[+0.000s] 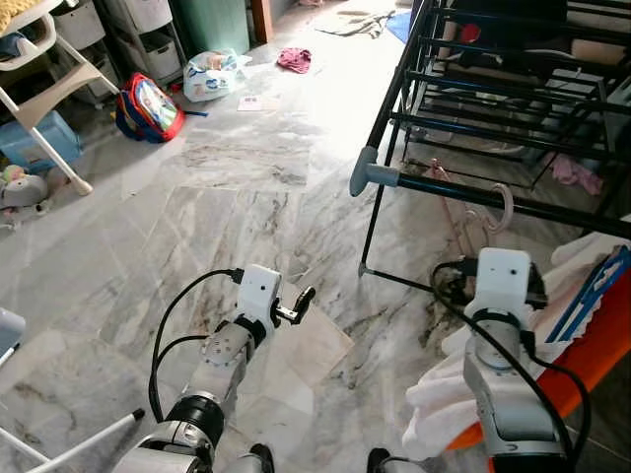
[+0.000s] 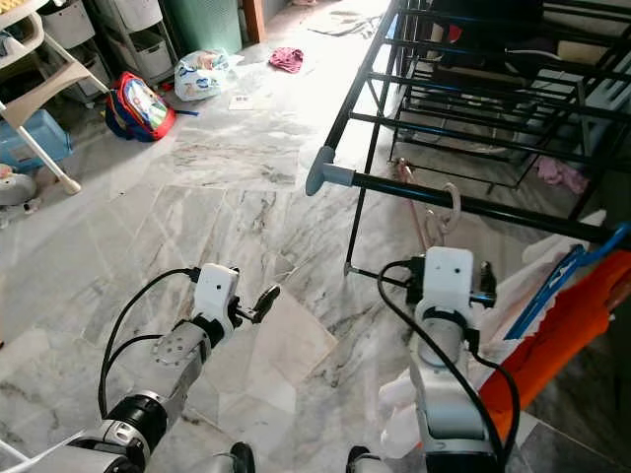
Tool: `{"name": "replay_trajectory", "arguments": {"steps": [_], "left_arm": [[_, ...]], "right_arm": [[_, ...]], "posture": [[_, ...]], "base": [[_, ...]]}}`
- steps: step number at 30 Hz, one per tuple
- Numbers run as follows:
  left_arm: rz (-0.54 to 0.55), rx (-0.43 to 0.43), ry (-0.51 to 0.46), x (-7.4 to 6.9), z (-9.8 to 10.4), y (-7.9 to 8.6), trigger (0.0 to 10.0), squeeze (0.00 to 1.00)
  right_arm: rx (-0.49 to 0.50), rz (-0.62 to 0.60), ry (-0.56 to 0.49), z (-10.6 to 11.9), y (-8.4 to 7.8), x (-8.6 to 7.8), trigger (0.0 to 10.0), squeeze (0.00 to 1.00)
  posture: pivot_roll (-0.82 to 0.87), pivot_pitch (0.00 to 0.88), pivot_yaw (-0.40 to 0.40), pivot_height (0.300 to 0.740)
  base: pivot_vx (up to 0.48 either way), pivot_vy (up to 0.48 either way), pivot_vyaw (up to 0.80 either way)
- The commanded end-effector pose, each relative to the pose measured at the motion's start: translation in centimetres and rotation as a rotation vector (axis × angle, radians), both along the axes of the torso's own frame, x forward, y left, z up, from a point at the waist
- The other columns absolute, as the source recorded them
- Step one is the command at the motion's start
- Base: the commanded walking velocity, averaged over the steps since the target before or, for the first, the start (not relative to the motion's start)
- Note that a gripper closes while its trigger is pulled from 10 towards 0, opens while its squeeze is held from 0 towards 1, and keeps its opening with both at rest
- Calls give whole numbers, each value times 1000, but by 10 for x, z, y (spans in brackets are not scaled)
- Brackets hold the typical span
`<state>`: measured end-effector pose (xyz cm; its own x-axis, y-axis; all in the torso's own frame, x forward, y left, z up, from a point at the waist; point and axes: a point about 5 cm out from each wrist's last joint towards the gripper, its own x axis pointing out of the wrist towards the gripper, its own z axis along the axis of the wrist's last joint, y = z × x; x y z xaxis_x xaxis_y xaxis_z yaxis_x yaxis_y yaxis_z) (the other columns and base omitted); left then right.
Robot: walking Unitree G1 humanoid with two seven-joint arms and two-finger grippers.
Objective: Hang hanger
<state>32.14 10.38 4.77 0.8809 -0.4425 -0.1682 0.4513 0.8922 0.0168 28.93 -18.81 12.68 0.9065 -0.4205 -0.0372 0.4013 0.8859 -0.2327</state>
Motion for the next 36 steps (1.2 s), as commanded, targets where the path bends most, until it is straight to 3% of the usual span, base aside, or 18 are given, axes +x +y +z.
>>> {"name": "replay_trajectory", "arguments": {"steps": [1,8,17,30,33,36], "left_arm": [[-34,20,10,0,0,-5,10000,0],[-37,23,-11,4,6,-11,10000,0],[-12,29,-3,2,1,-9,10000,0],[9,47,-9,5,3,3,10000,0],[49,59,-12,5,2,14,10000,0],[88,29,-37,11,11,14,10000,0]], "right_arm": [[-29,-16,-63,10,-2,-6,10000,1000],[-106,43,-123,20,11,-10,10000,1000],[-18,262,-84,13,35,-7,10000,1000],[-10,340,-23,3,32,6,10000,1000],[-26,357,-20,4,38,11,10000,1000],[-23,352,-62,13,37,13,10000,1000]], "posture": [[-161,197,99,740],[-179,198,102,740],[-163,189,81,740],[-127,189,65,740],[-99,175,41,740],[-61,187,41,740]], "base": [[0,0,0],[0,0,0],[0,0,0],[0,0,0],[0,0,0],[0,0,0]]}}
